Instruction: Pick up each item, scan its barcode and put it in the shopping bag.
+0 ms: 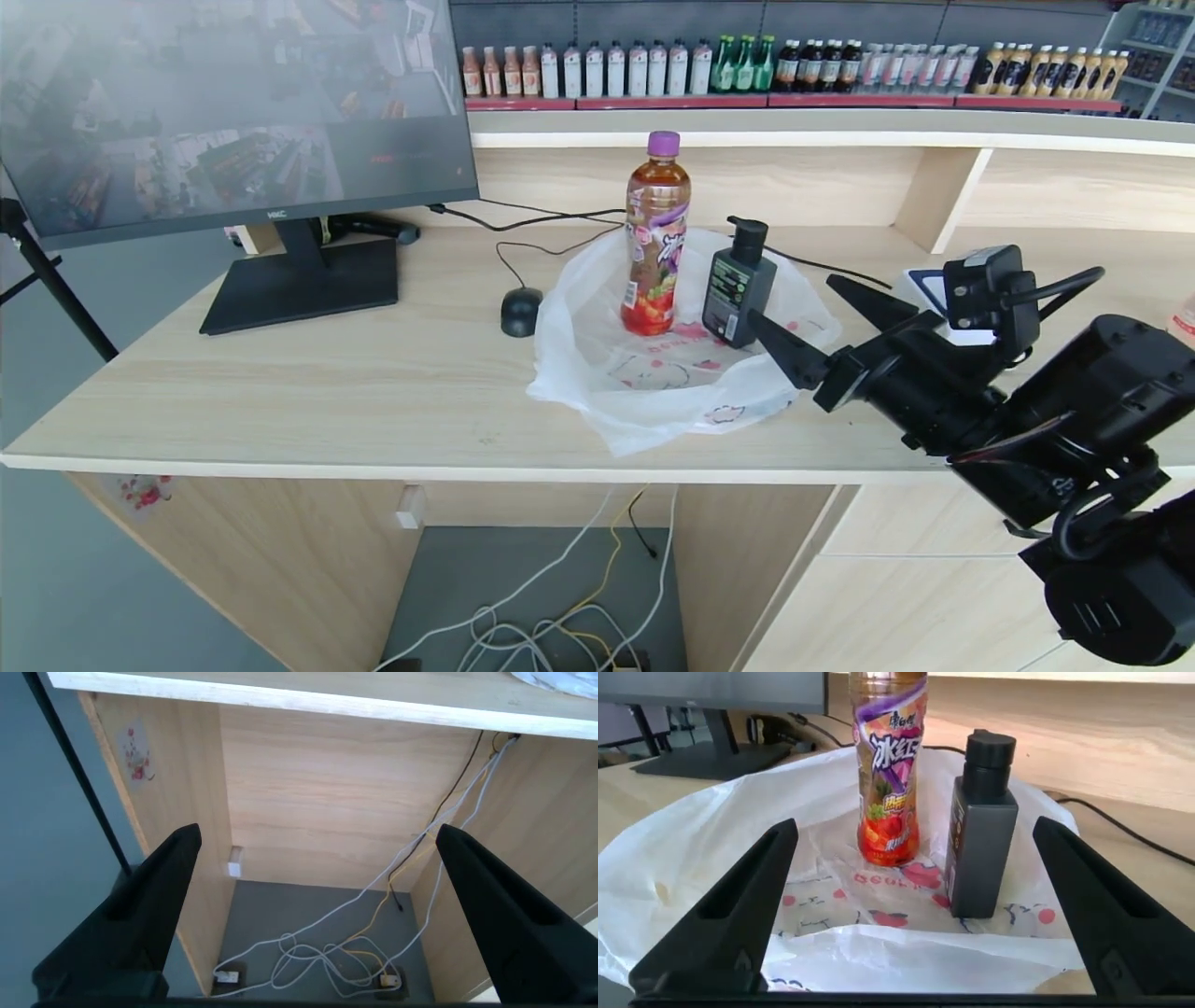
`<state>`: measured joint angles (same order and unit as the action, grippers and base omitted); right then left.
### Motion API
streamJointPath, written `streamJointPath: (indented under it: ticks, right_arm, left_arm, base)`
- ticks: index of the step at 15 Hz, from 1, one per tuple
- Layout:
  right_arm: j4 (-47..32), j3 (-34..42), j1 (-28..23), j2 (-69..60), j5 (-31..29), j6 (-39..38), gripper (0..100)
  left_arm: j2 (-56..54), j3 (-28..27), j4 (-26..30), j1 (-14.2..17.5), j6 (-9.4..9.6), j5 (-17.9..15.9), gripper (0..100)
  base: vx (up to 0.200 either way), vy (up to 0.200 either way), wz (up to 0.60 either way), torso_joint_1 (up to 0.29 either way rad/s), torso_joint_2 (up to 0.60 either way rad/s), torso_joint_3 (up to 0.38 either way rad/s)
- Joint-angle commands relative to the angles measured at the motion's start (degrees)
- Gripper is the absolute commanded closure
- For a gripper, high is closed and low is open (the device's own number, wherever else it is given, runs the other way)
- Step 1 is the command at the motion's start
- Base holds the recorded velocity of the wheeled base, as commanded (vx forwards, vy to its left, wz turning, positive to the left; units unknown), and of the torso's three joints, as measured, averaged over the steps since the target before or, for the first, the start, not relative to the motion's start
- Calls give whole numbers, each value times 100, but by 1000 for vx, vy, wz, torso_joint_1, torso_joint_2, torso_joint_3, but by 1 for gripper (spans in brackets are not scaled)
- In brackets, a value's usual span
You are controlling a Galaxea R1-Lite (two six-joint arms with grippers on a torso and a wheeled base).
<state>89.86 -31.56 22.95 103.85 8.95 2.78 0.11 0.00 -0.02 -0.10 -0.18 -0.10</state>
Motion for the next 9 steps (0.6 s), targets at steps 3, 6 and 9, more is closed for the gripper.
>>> streamJointPath:
  ticks: [3,6,9]
  right_arm:
    - [14,-52,-72,21,-7,3,0]
    - [14,-43,-116,-14,-7,3,0]
    - [14,-201,-116,-14,2,3,0]
  left_arm:
    - [-2,0,2,1,1,1,0]
    - [-2,0,2,1,-8,1,0]
    - [-2,0,2,1,-8,1,0]
  base:
    - [0,-200,0,2,2,1]
    - [0,-200,0,6,7,2]
    - [0,-200,0,1,2,-1]
